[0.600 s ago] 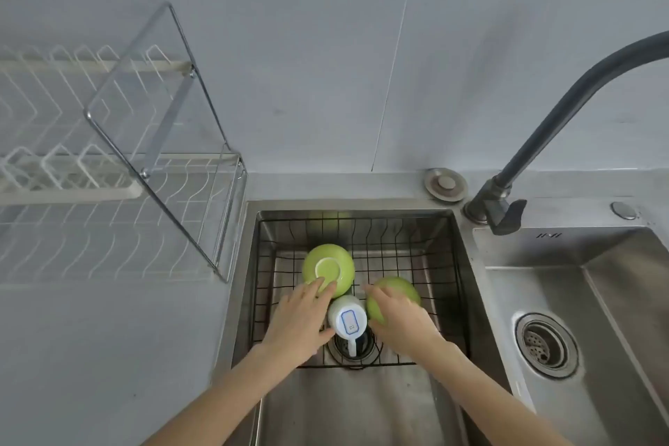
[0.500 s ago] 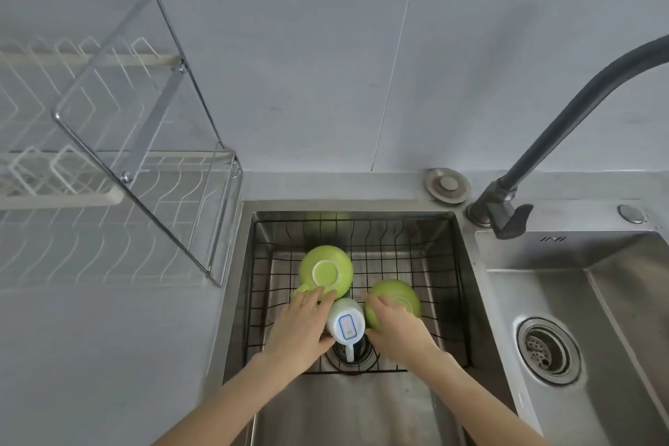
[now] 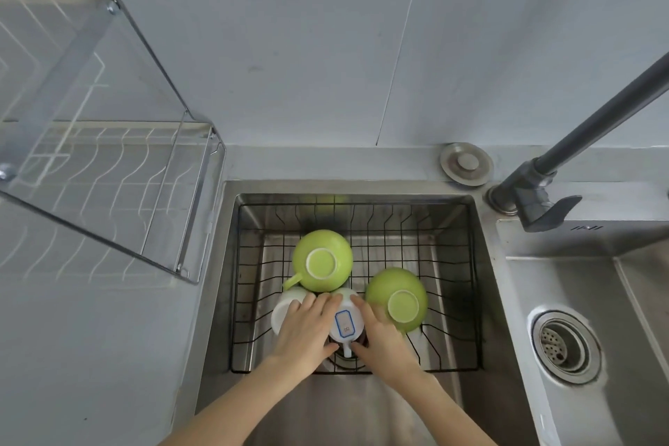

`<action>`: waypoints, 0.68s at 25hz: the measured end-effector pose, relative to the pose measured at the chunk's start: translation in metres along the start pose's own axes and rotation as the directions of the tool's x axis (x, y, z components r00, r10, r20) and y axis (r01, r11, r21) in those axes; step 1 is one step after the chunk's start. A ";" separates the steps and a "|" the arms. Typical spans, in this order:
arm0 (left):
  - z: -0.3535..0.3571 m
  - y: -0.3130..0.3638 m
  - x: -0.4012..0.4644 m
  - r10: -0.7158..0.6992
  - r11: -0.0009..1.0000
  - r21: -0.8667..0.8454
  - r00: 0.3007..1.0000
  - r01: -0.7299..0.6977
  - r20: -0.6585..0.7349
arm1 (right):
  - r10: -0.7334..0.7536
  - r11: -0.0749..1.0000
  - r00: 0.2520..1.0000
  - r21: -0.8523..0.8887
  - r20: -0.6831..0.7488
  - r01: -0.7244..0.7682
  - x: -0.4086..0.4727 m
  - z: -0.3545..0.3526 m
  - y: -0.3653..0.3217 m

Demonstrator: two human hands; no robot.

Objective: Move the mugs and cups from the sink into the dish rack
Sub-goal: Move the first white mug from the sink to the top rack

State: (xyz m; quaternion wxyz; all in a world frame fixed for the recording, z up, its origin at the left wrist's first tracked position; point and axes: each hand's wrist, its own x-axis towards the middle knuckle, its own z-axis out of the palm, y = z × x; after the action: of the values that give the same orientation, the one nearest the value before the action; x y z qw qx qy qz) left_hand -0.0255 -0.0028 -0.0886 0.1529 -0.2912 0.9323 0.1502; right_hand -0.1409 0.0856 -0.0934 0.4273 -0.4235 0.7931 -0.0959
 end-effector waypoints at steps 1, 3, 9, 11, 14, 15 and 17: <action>0.001 0.000 0.001 0.004 1.000 -0.003 1.000 -0.004 0.003 | 0.003 1.000 1.000 0.011 -0.014 -0.003 0.000 0.002 0.000; 0.006 -0.001 0.003 0.018 0.999 -0.033 1.000 -0.019 -0.021 | 0.004 1.000 0.999 0.014 -0.033 -0.003 0.001 0.004 0.000; -0.005 -0.001 -0.007 0.072 0.997 -0.027 0.995 -0.075 -0.074 | -0.023 1.000 0.998 -0.014 -0.057 0.022 -0.013 -0.004 -0.005; -0.017 0.002 -0.016 0.058 0.996 -0.065 0.993 -0.065 -0.102 | -0.050 0.998 0.996 -0.031 -0.078 0.048 -0.024 -0.013 -0.010; -0.036 0.008 -0.029 0.053 0.981 -0.180 0.994 -0.070 -0.099 | -0.098 0.994 0.986 -0.068 -0.134 0.089 -0.045 -0.026 -0.020; -0.042 0.011 -0.034 0.053 0.975 -0.209 0.991 -0.078 -0.121 | -0.112 0.992 0.982 -0.082 -0.152 0.101 -0.053 -0.030 -0.025; -0.054 0.014 -0.045 0.076 0.968 -0.223 0.978 -0.119 -0.193 | -0.148 0.987 0.972 -0.094 -0.184 0.132 -0.069 -0.039 -0.033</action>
State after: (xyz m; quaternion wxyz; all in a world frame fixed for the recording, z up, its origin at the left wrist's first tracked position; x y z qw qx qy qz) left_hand -0.0092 0.0110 -0.0199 0.0240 -0.2731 0.9316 0.2386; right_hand -0.1317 0.1091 -0.0111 0.3240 -0.4843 0.8016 -0.1335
